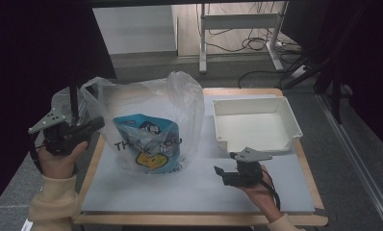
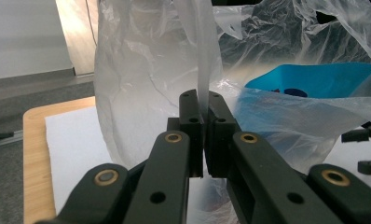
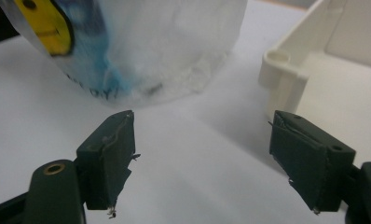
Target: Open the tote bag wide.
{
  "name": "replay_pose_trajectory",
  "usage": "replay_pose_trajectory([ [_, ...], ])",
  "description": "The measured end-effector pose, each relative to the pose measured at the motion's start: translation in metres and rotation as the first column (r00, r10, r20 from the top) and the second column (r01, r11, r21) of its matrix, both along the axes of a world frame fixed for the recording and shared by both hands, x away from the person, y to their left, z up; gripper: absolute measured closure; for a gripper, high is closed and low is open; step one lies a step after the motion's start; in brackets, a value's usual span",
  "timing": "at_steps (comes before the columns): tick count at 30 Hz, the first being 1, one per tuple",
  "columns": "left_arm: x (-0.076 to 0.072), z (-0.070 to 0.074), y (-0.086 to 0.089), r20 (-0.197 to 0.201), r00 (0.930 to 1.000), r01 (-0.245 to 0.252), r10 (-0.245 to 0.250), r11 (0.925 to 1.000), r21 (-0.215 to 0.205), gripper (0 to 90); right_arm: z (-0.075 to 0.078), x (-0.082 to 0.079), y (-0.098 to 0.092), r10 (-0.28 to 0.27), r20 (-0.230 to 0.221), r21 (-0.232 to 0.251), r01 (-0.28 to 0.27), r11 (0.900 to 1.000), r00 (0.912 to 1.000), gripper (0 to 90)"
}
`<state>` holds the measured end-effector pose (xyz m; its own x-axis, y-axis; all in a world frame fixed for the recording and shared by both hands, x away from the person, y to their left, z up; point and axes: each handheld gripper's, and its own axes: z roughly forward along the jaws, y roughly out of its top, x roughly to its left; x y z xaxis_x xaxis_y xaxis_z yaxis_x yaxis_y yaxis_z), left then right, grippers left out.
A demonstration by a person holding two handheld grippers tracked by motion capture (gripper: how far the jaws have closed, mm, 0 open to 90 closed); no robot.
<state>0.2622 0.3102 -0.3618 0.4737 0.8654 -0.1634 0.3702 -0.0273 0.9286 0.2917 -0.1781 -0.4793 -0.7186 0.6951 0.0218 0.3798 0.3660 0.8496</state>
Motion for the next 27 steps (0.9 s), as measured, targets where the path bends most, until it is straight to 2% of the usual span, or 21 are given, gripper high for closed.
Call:
replay_pose_trajectory([
  [1,0.000,0.000,0.000,0.000,1.0000,0.000,0.000,1.0000,0.000,88.0,0.000,0.000,0.000,0.000,0.000,0.000,0.000,1.000,1.0000,22.8],
  [2,0.000,0.000,0.000,0.000,1.0000,0.002,-0.002,1.0000,-0.002,88.0,0.010,0.001,0.002,0.004,0.015,0.017,-0.004,1.000,0.9999,22.9],
  [4,0.000,-0.001,-0.002,0.000,1.0000,0.006,-0.006,1.0000,-0.006,87.8,0.013,0.001,0.002,0.003,0.018,0.023,-0.003,1.000,0.9998,23.0],
  [5,0.000,-0.001,-0.002,-0.002,0.9999,0.012,-0.012,0.9999,-0.009,87.7,0.024,0.002,0.005,-0.007,0.032,0.023,0.007,1.000,0.9995,23.0],
  [8,0.000,-0.003,-0.002,-0.004,0.9998,0.020,-0.020,0.9995,-0.025,87.7,0.038,0.004,0.010,-0.006,0.044,0.043,0.004,0.999,0.9990,23.0],
  [12,0.000,-0.004,-0.004,-0.006,0.9997,0.022,-0.022,0.9995,-0.023,87.6,0.058,0.008,0.018,0.008,0.077,0.055,-0.012,0.998,0.9970,23.1],
  [20,-0.002,-0.003,-0.003,-0.001,0.9996,0.027,-0.027,0.9990,-0.035,87.7,0.076,0.017,0.030,0.039,0.092,0.071,-0.045,0.996,0.9950,22.1],
  [23,-0.002,-0.003,-0.003,-0.003,0.9995,0.032,-0.032,0.9987,-0.041,87.6,0.078,0.019,0.031,0.039,0.091,0.076,-0.046,0.996,0.9951,21.5],
  [27,-0.002,-0.002,-0.001,0.004,0.9993,0.037,-0.037,0.9981,-0.049,87.7,0.090,0.023,0.035,0.043,0.090,0.105,-0.052,0.993,0.9950,19.6],
])
